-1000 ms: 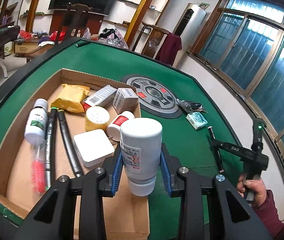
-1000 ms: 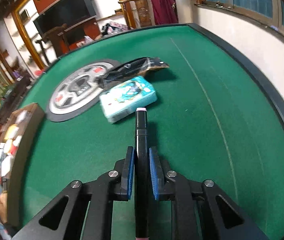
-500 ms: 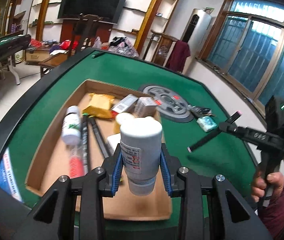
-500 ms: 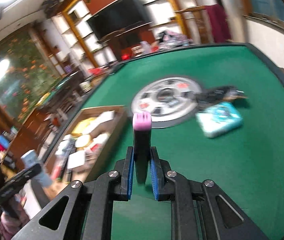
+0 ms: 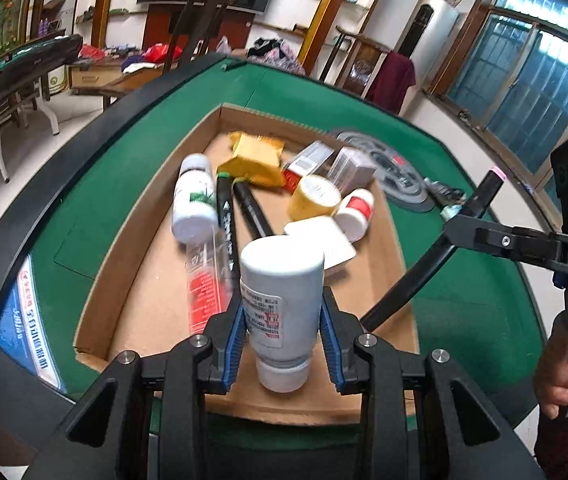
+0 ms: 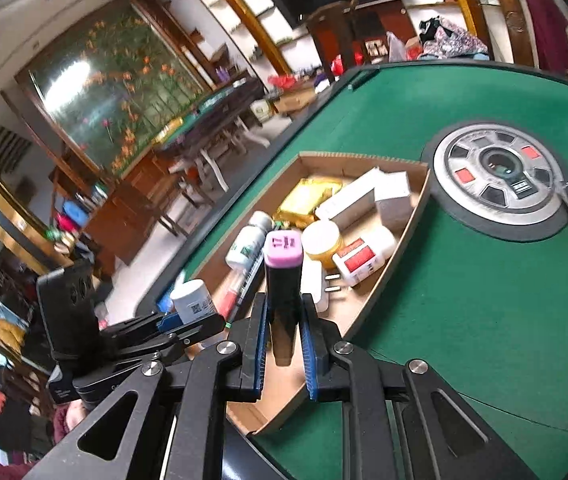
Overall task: Organize objects
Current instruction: 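Carry the bottle and pen over the tray and open both grippers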
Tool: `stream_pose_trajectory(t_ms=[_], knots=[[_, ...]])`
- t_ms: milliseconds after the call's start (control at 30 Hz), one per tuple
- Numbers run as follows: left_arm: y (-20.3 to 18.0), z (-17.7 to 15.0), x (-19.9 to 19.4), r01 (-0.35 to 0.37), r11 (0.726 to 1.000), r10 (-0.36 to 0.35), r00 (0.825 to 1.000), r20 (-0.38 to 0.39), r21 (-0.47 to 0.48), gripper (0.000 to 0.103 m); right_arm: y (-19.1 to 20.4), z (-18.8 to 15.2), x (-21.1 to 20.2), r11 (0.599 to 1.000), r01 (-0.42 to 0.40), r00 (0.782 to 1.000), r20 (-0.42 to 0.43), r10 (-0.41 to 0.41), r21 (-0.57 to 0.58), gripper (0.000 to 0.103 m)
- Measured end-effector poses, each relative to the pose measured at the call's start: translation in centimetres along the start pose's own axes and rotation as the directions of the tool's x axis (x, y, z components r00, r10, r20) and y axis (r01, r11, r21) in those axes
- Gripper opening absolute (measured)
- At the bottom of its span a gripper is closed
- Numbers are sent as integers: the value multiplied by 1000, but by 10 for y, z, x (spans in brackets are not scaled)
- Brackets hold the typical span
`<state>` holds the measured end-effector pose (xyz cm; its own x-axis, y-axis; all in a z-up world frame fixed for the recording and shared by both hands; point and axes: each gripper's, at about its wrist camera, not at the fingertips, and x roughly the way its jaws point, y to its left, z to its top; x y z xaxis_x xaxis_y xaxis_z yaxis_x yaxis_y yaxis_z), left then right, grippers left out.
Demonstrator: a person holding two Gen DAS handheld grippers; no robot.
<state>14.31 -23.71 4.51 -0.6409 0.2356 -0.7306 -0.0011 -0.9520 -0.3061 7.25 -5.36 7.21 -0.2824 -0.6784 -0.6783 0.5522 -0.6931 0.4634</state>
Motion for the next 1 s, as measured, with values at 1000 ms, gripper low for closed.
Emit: stream_pose_trajectory(t_ms=[1000], knots=[[-26,0,28,-122,979,131,990,-47,162,40,-24,4,72,987,134,972,-207,-112,92,19]])
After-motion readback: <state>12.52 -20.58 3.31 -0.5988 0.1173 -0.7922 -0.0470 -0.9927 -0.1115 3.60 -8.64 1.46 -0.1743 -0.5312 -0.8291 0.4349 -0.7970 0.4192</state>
